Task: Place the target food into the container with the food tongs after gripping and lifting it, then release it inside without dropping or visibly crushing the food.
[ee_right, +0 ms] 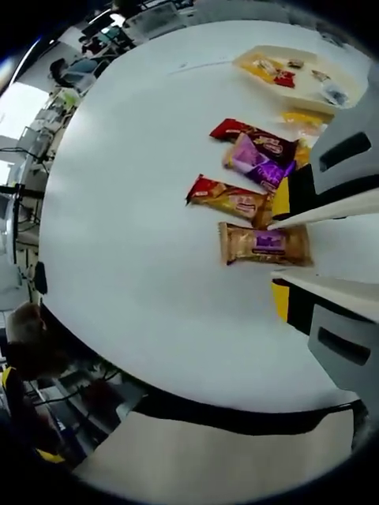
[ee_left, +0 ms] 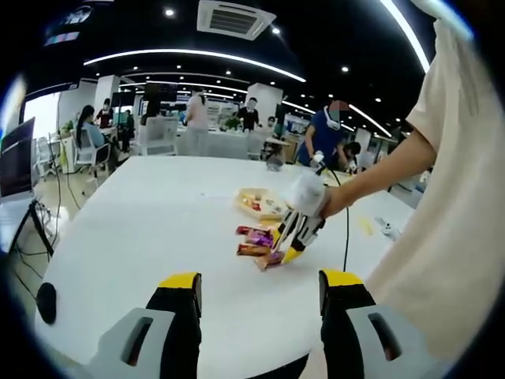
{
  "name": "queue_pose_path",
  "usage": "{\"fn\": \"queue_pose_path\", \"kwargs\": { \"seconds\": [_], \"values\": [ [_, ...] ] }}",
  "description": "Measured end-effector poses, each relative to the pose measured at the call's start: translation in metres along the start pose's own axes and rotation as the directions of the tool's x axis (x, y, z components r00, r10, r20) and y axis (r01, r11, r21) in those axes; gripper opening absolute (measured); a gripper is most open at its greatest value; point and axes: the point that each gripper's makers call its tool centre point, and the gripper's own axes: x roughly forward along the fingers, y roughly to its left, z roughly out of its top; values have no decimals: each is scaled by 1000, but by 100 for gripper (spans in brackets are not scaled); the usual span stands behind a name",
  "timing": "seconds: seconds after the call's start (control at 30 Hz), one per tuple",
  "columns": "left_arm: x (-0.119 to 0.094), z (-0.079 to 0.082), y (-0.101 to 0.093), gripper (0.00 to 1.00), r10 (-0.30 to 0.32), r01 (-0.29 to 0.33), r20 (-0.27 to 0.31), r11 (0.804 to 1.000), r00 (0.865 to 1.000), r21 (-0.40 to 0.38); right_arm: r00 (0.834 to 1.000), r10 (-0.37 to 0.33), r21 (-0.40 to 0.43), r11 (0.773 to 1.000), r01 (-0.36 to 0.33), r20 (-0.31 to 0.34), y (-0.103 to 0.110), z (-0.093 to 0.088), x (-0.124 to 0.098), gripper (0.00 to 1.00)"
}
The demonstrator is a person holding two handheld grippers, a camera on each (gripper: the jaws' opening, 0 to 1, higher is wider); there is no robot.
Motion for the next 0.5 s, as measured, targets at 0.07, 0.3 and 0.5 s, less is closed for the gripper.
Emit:
{"fn": "queue_pose_path", "kwargs": {
  "seconds": [0.07,0.3,0.5],
  "values": [
    [-1,0,1,60,1,-1,0,1000,1000,-1,1000,-1,-8,1000,1,-7,0,0,3,29],
    [-2,-1,2,60,8,-8,2,1000,1000,-6,1000,-4,-11,1000,4,-16,-1,-1,4,29],
    [-2,0,2,60,10,-10,4,1000,1000,-7,1000,-11,5,1000,11,-16,-3,-1,6,28]
  ]
}}
